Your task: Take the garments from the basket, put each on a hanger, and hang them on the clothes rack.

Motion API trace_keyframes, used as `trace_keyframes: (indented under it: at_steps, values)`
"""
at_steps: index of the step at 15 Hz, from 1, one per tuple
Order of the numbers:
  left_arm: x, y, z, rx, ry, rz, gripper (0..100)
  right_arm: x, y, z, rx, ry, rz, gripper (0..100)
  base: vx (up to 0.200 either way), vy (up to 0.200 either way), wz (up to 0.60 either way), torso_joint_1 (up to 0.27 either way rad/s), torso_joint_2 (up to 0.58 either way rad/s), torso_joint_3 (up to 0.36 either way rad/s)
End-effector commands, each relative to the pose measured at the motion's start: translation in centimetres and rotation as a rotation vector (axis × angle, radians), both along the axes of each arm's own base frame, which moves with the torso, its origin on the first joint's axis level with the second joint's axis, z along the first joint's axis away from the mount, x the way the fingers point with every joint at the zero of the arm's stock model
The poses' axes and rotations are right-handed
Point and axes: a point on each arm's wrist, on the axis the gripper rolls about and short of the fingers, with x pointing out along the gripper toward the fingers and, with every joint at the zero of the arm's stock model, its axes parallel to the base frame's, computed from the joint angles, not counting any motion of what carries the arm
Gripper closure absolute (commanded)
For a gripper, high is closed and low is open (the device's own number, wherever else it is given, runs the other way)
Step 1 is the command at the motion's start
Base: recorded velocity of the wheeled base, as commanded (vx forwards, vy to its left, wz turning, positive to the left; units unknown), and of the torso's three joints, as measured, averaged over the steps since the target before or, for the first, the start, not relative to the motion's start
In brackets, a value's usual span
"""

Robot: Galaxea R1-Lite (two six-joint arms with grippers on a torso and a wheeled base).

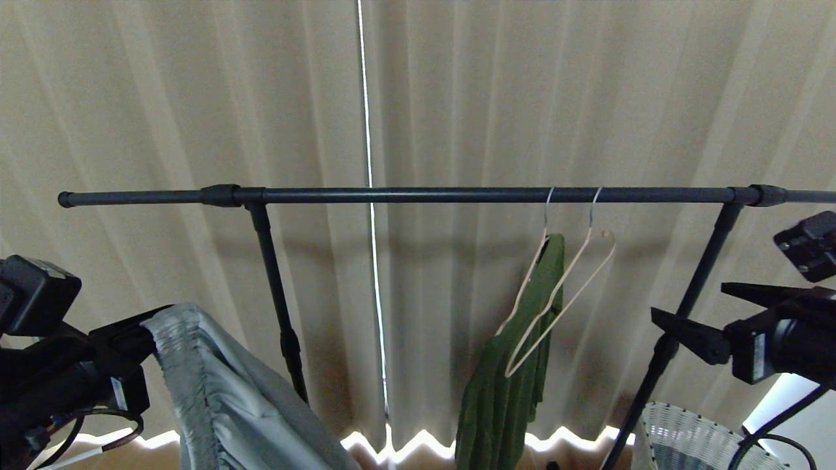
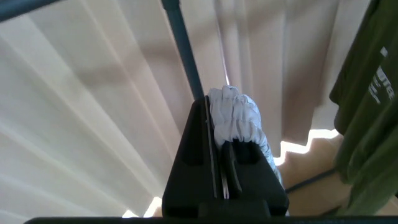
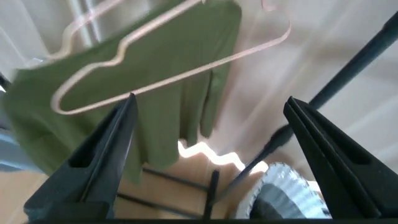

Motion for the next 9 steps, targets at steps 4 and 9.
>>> trace_keyframes:
  at_steps: [4,9]
  values:
    - [-0.8,0.0,0.6,-0.006,-0.042,-0.003,100,6.0,3.9,-1.3,-0.037,0.103,0.054,0,0.000,0.000,0.00,0.000,0.00,0.000]
    - [-0.9,0.1,0.7,-0.006,-0.046,-0.001,100,9.5,6.0,-1.7,-0.011,0.121,0.014,0,0.000,0.000,0.00,0.000,0.00,0.000]
